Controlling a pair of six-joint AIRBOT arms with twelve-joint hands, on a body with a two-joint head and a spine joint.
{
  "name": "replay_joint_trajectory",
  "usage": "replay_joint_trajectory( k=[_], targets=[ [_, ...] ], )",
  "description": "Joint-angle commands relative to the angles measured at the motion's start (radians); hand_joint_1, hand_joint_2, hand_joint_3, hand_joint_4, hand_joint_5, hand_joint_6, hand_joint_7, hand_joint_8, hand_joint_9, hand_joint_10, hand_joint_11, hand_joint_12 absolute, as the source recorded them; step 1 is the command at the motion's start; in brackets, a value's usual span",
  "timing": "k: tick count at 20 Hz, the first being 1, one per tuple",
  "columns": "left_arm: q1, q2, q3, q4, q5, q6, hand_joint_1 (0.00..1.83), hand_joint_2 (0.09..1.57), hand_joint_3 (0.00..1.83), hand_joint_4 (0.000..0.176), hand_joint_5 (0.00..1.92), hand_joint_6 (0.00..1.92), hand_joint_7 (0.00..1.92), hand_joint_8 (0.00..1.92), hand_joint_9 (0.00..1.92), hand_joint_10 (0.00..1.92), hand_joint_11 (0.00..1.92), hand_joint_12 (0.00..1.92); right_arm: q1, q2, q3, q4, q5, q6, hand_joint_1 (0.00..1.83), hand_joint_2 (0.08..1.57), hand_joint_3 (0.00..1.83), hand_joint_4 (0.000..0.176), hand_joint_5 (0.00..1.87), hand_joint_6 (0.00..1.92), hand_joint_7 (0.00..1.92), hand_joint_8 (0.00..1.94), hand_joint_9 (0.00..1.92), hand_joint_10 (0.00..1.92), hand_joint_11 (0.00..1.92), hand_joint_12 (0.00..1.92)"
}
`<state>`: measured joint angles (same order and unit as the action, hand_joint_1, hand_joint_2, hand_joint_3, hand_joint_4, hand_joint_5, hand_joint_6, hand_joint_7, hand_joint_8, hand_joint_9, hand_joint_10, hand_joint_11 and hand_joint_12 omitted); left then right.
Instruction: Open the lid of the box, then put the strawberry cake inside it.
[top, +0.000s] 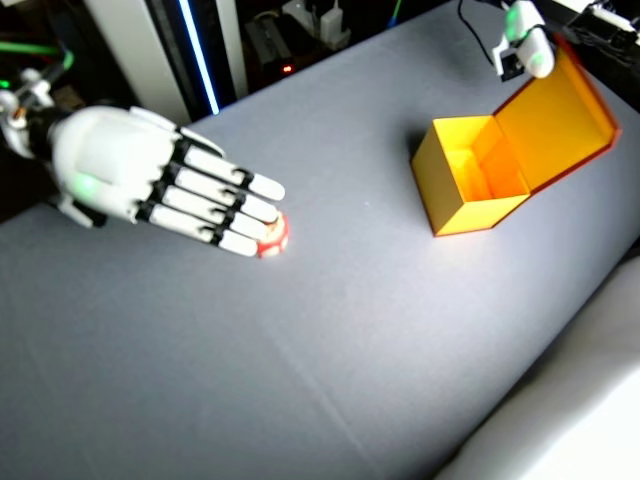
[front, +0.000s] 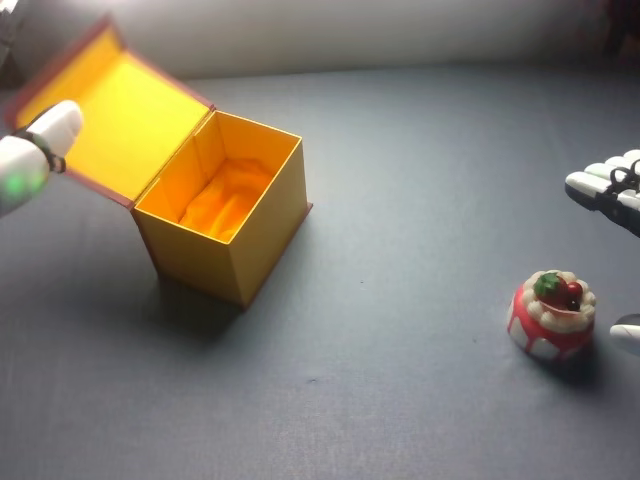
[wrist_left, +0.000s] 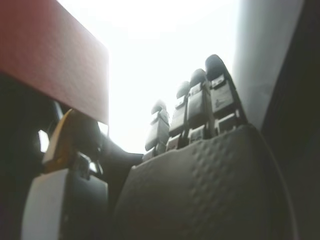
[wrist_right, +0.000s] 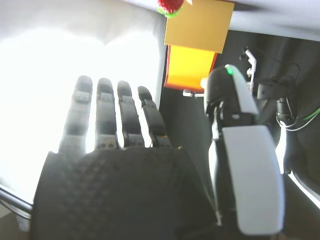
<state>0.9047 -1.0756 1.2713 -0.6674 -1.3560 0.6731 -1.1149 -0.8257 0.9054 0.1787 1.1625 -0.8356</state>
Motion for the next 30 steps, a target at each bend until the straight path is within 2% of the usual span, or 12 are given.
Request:
replay_joint_trajectory(
  k=[1,2,7,8,12,15,21,24,26,27,28,30],
  targets=[
    [0.002,0.014,0.006,0.011,-0.113,-0.008,0.39,1.34,0.01,0.176,0.00,0.00,0.00,0.00,0.00,0.00,0.00,0.03,0.000,0.002,0.004,0.006,0.123,0.007,0.52,1.25,0.01,0.000,0.00,0.00,0.00,0.00,0.00,0.00,0.00,0.00],
    [0.004,0.017,0.007,0.009,-0.105,-0.008,0.40,1.35,0.01,0.152,0.00,0.00,0.00,0.00,0.00,0.00,0.00,0.01,0.000,0.000,0.004,0.007,0.124,0.007,0.53,1.25,0.01,0.000,0.00,0.00,0.00,0.00,0.00,0.00,0.00,0.00],
    [0.019,0.047,-0.021,0.120,-0.100,-0.006,0.61,1.33,0.00,0.124,0.00,0.00,0.00,0.00,0.00,0.00,0.00,0.00,0.000,-0.001,0.007,0.001,0.125,0.023,0.58,1.22,0.00,0.000,0.00,0.00,0.00,0.00,0.00,0.00,0.00,0.00],
    [0.023,0.075,-0.047,0.190,-0.079,0.017,0.63,1.32,0.00,0.147,0.00,0.00,0.00,0.00,0.00,0.00,0.00,0.00,0.000,-0.001,0.009,-0.003,0.117,0.026,0.58,1.22,0.00,0.000,0.00,0.00,0.00,0.00,0.00,0.00,0.00,0.00],
    [0.025,0.126,-0.103,0.350,-0.020,0.062,0.72,1.31,0.00,0.106,0.00,0.00,0.00,0.00,0.00,0.00,0.00,0.00,0.005,-0.005,0.027,-0.012,0.066,0.044,0.60,1.19,0.00,0.000,0.00,0.00,0.00,0.00,0.00,0.00,0.00,0.00],
    [0.035,0.159,-0.142,0.446,0.010,0.073,0.76,1.29,0.00,0.119,0.00,0.00,0.00,0.00,0.00,0.00,0.00,0.00,0.026,-0.020,0.048,-0.014,0.008,0.046,0.64,1.16,0.00,0.000,0.00,0.00,0.00,0.00,0.00,0.00,0.00,0.00],
    [0.080,0.215,-0.205,0.544,0.015,0.074,0.74,1.31,0.00,0.080,0.00,0.00,0.00,0.00,0.00,0.00,0.00,0.00,0.138,-0.114,0.137,-0.054,-0.177,0.051,0.87,1.11,0.00,0.000,0.00,0.00,0.00,0.00,0.01,0.00,0.04,0.02],
    [0.083,0.216,-0.212,0.563,0.009,0.074,0.71,1.33,0.01,0.083,0.00,0.00,0.00,0.00,0.00,0.00,0.00,0.00,0.166,-0.161,0.180,-0.055,-0.250,0.051,0.83,1.13,0.00,0.000,0.02,0.01,0.06,0.01,0.11,0.06,0.00,1.01],
    [0.083,0.216,-0.217,0.584,0.006,0.074,0.68,1.33,0.01,0.079,0.00,0.00,0.00,0.00,0.00,0.00,0.00,0.00,0.186,-0.188,0.207,-0.055,-0.291,0.051,0.94,1.18,0.00,0.000,0.12,0.01,0.41,0.06,0.29,0.47,0.00,1.47],
    [0.083,0.216,-0.220,0.591,0.002,0.074,0.69,1.34,0.01,0.055,0.00,0.00,0.00,0.00,0.00,0.00,0.00,0.00,0.193,-0.194,0.214,-0.055,-0.303,0.051,1.23,1.22,0.00,0.000,0.49,0.19,0.69,1.10,0.60,0.95,0.35,1.63],
    [0.083,0.217,-0.222,0.597,0.000,0.074,0.64,1.36,0.02,0.065,0.00,0.00,0.00,0.00,0.00,0.00,0.00,0.00,0.199,-0.195,0.216,-0.056,-0.303,0.051,1.23,1.22,0.00,0.000,0.70,0.90,0.83,1.39,0.92,1.36,0.82,1.74],
    [0.088,0.225,-0.228,0.599,-0.006,0.074,0.60,1.37,0.02,0.050,0.00,0.00,0.00,0.00,0.00,0.00,0.00,0.00,0.219,-0.193,0.217,-0.076,-0.299,0.051,1.13,1.24,0.00,0.000,0.73,1.34,0.92,1.81,1.22,1.89,1.30,1.91]
  ],
)
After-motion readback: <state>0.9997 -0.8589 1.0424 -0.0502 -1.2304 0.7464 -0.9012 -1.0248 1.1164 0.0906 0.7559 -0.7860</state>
